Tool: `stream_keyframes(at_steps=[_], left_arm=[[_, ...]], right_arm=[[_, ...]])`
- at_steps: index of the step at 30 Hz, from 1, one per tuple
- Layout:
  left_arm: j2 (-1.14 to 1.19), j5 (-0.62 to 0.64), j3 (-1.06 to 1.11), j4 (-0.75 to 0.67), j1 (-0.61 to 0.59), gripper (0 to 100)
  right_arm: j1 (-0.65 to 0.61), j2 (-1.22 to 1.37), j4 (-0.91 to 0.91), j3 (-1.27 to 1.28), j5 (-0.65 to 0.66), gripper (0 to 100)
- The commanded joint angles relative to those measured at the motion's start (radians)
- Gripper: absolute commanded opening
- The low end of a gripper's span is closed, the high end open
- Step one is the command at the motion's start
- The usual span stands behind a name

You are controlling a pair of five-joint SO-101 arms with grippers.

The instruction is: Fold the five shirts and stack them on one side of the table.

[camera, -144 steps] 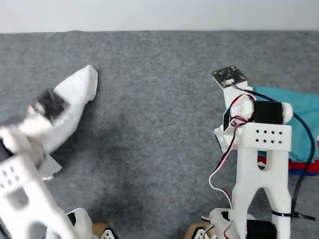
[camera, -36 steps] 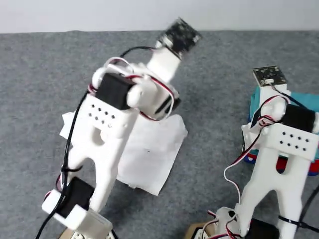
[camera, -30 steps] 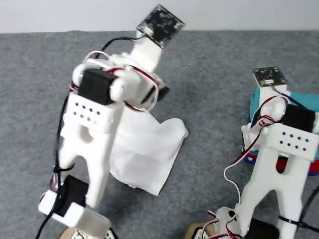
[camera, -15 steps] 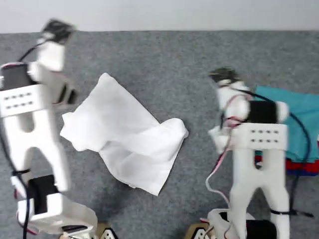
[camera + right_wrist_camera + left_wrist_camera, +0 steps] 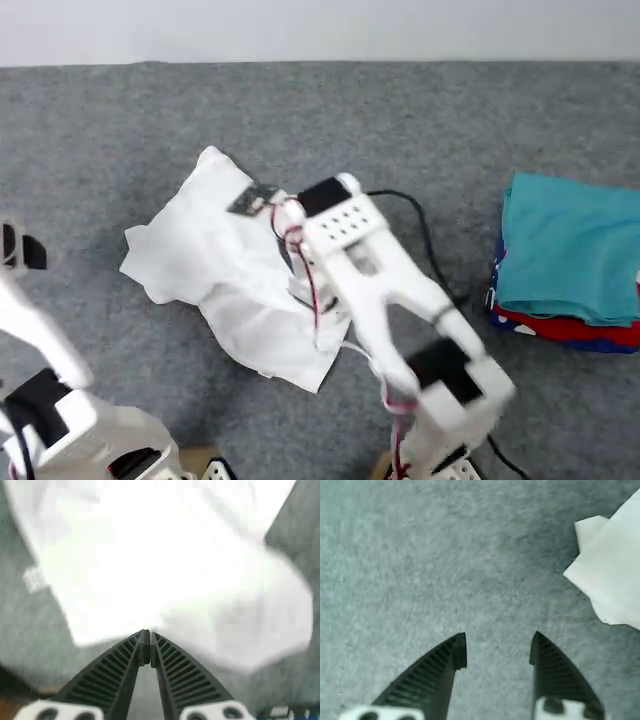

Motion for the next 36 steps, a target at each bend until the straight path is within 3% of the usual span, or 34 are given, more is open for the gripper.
stream_keyframes(at_steps=[1, 14, 19, 24, 29, 36], left_arm=[[-0.046, -0.009, 0.01, -0.018, -0.02, 21], [-0.046, -0.002, 0.065, -0.054, -0.017, 21], [-0.046, -0.002, 0.065, -0.054, -0.017, 21], [-0.046, -0.002, 0.065, -0.054, -0.015, 21], [-0.046, -0.002, 0.065, -0.054, -0.015, 21], [-0.046, -0.002, 0.065, -0.054, -0.015, 21]], right_arm=[[0.015, 0.189, -0.039, -0.184, -0.003, 0.9], [0.039, 0.642, 0.047, -0.888, -0.002, 0.9], [0.007, 0.668, 0.188, -1.105, -0.003, 0.9], [0.021, 0.575, 0.183, -1.04, -0.003, 1.4], [0.019, 0.38, 0.185, -0.738, -0.003, 9.5], [0.064, 0.131, 0.182, -0.368, 0.087, 4.6]])
